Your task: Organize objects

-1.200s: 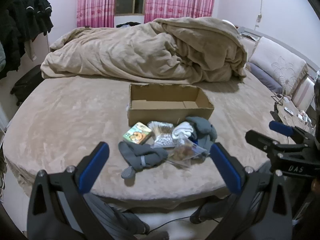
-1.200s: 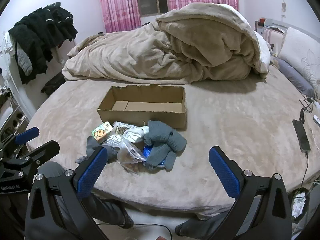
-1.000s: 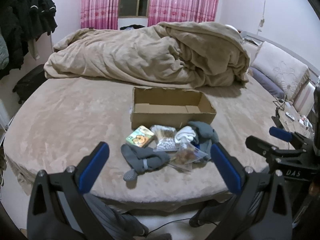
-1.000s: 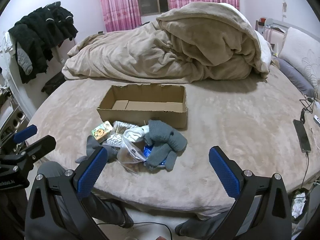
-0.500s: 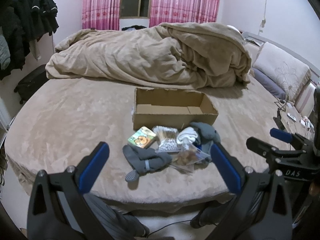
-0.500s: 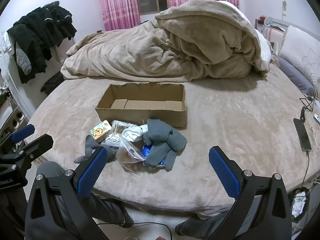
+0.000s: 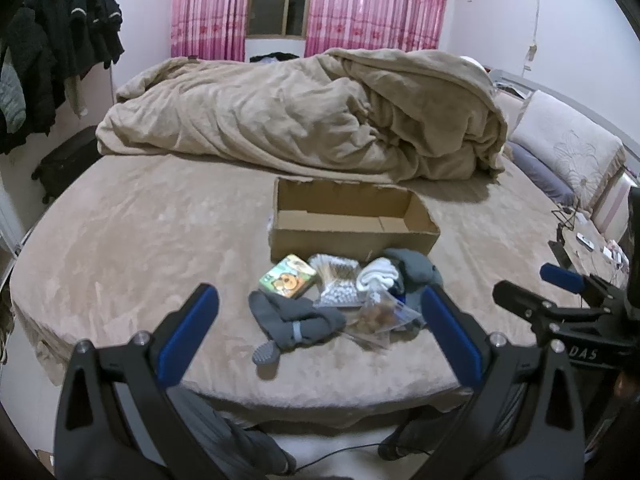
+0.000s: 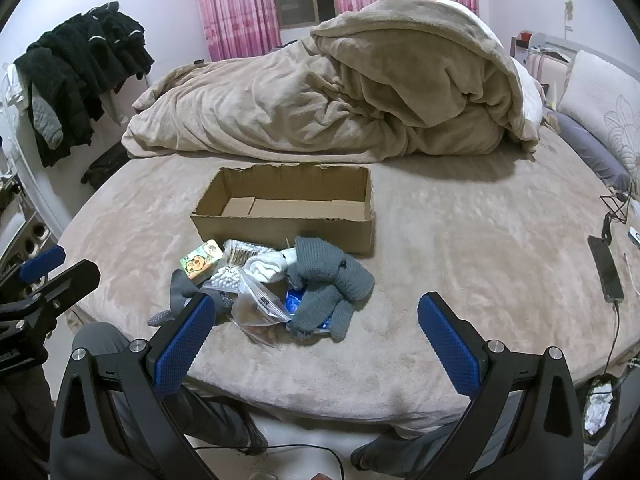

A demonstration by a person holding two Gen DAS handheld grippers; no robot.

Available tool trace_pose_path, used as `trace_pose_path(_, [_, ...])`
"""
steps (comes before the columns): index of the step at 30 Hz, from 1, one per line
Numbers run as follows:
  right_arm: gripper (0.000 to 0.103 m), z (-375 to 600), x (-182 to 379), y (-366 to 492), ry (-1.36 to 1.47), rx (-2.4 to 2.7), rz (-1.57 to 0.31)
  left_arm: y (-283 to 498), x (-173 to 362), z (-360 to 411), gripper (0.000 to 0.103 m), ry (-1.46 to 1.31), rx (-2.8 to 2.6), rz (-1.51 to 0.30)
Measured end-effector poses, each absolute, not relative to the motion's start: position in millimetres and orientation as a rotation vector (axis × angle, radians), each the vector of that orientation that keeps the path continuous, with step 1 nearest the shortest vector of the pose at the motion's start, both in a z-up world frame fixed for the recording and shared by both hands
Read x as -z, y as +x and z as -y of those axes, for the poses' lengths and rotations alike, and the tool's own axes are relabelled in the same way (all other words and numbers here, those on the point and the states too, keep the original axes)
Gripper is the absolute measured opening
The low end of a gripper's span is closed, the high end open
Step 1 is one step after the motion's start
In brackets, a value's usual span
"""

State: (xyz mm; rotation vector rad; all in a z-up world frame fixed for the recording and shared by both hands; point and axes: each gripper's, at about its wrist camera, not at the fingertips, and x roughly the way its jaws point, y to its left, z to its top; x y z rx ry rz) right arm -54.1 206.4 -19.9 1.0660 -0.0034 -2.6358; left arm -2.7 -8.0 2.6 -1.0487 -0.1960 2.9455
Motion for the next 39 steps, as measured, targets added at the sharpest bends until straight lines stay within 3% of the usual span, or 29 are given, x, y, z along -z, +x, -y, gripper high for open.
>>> trace_pose_path(39, [0.103, -208.7, 25.6, -58.3, 1.075, 2.633, 0.011, -9.1, 3.2, 4.2, 0.102, -1.057, -2.901, 0.157])
